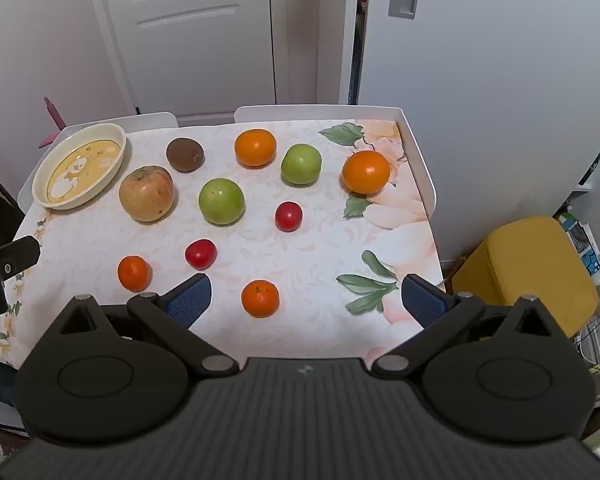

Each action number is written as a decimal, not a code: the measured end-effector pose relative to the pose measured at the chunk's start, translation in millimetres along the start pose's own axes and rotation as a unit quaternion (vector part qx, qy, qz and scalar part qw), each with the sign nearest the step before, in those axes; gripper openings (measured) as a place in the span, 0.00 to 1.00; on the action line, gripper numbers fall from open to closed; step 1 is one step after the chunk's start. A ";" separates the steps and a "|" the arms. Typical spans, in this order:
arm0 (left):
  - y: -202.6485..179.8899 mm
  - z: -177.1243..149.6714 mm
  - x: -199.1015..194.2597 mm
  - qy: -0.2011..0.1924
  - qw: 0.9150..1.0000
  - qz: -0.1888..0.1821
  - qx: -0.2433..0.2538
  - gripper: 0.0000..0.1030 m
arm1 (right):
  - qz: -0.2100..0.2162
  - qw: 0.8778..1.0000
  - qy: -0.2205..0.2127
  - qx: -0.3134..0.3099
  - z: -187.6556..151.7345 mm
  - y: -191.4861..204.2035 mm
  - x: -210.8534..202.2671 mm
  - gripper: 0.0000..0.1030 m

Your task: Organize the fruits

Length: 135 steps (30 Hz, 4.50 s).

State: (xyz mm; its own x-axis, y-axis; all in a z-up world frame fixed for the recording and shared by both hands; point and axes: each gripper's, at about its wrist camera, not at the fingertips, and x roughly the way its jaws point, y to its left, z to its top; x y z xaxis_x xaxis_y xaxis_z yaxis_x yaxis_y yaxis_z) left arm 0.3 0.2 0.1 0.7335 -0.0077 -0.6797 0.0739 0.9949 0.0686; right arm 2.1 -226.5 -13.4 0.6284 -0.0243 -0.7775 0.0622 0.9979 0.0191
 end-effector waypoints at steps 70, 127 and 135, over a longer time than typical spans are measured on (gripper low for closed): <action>2.9 6.6 8.1 -0.012 1.000 0.006 0.007 1.00 | -0.006 1.000 0.000 -0.004 10.3 2.7 -1.1 1.00; -23.5 -58.9 85.6 -0.029 0.998 -0.029 0.049 0.90 | 0.072 0.993 -0.031 -0.084 -54.8 -0.7 82.5 1.00; -37.2 -75.9 117.0 -0.020 0.998 -0.010 0.053 0.73 | 0.099 0.990 -0.030 -0.097 -62.3 0.4 105.3 0.92</action>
State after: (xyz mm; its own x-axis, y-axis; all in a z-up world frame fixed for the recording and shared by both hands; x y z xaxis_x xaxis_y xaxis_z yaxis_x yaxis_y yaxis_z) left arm 32.2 -30.1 -137.4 0.7569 -0.0338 -0.6526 0.1583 0.9784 0.1329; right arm 20.0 -224.9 -134.5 0.6586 0.1760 -0.7316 -0.2136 0.9760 0.0425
